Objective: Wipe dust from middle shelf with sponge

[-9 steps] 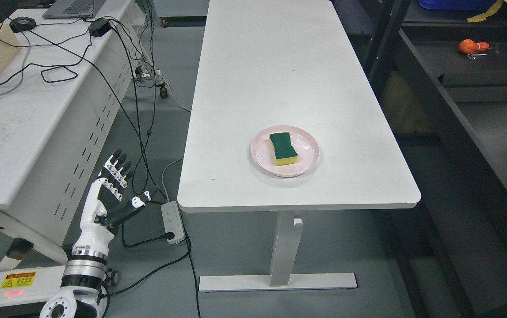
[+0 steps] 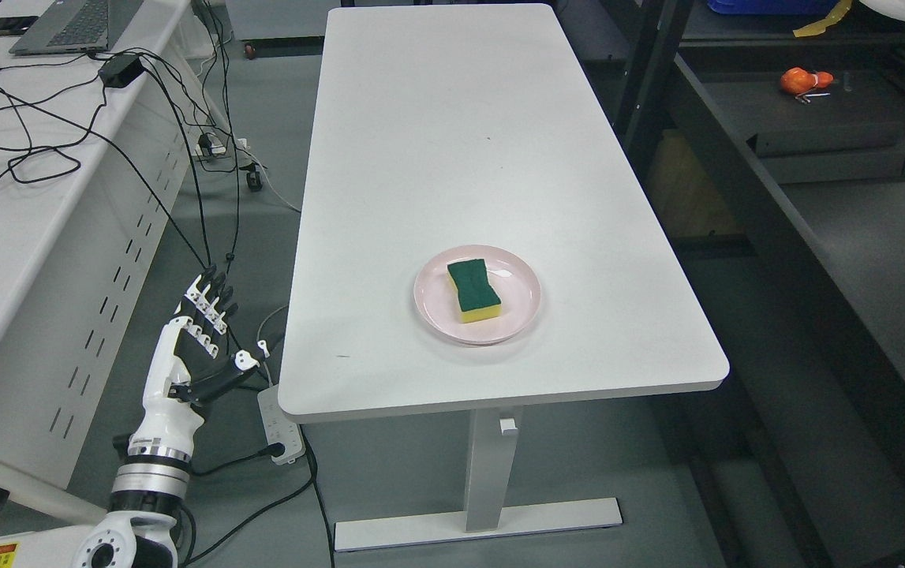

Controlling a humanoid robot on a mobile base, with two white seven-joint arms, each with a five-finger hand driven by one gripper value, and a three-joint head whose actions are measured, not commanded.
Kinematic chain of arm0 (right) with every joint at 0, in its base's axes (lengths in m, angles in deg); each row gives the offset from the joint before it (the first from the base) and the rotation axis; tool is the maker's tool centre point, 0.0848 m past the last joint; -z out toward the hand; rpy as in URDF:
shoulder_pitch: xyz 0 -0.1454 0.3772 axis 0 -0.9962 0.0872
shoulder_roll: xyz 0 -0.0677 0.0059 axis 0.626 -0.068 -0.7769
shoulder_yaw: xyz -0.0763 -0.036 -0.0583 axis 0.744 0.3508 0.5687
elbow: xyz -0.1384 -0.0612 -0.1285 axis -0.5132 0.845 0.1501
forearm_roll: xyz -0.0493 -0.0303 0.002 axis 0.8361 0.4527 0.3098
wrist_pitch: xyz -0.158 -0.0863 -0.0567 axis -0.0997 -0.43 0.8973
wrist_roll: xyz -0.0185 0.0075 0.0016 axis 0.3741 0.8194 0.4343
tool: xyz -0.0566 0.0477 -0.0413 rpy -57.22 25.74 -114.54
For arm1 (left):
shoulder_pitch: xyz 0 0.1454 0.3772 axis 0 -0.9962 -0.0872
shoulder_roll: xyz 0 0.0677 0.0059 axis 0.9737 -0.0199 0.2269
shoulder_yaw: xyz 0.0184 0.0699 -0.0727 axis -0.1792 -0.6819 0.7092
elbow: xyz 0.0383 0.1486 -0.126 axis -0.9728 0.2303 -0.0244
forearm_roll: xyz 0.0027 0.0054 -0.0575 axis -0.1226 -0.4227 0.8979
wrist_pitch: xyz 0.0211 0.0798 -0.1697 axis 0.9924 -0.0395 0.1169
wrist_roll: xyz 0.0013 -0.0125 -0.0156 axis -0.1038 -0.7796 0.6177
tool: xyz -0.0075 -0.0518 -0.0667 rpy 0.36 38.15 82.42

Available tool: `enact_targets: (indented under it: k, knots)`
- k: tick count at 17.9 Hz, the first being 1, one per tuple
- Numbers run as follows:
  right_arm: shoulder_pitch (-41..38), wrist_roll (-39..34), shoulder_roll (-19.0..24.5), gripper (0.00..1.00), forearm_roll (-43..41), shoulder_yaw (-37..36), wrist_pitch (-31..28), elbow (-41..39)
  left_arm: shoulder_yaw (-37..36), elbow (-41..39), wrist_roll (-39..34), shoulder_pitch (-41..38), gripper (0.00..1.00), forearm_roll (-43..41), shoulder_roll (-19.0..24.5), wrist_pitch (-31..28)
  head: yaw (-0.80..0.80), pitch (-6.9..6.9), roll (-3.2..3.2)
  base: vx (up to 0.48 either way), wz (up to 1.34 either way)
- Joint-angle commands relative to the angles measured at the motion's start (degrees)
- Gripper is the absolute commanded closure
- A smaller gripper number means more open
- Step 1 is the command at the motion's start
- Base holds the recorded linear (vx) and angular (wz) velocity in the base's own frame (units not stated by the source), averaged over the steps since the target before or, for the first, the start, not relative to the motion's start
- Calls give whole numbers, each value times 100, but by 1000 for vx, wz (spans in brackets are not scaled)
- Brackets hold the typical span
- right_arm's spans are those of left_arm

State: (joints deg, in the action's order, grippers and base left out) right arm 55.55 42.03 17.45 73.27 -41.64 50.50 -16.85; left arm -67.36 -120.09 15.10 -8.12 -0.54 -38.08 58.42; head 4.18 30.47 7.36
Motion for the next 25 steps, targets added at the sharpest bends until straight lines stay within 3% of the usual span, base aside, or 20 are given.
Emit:
enact_targets:
  k: [1, 25]
  knots:
    - [-8, 1, -100, 0, 0, 0, 2, -100, -268, 46, -48, -12, 1, 1, 95, 41, 0, 0, 0, 79, -106]
    - [0, 1, -100, 0, 0, 0, 2, -100, -330, 2, -48, 58, 1, 10, 95, 85, 0, 0, 0, 20, -24]
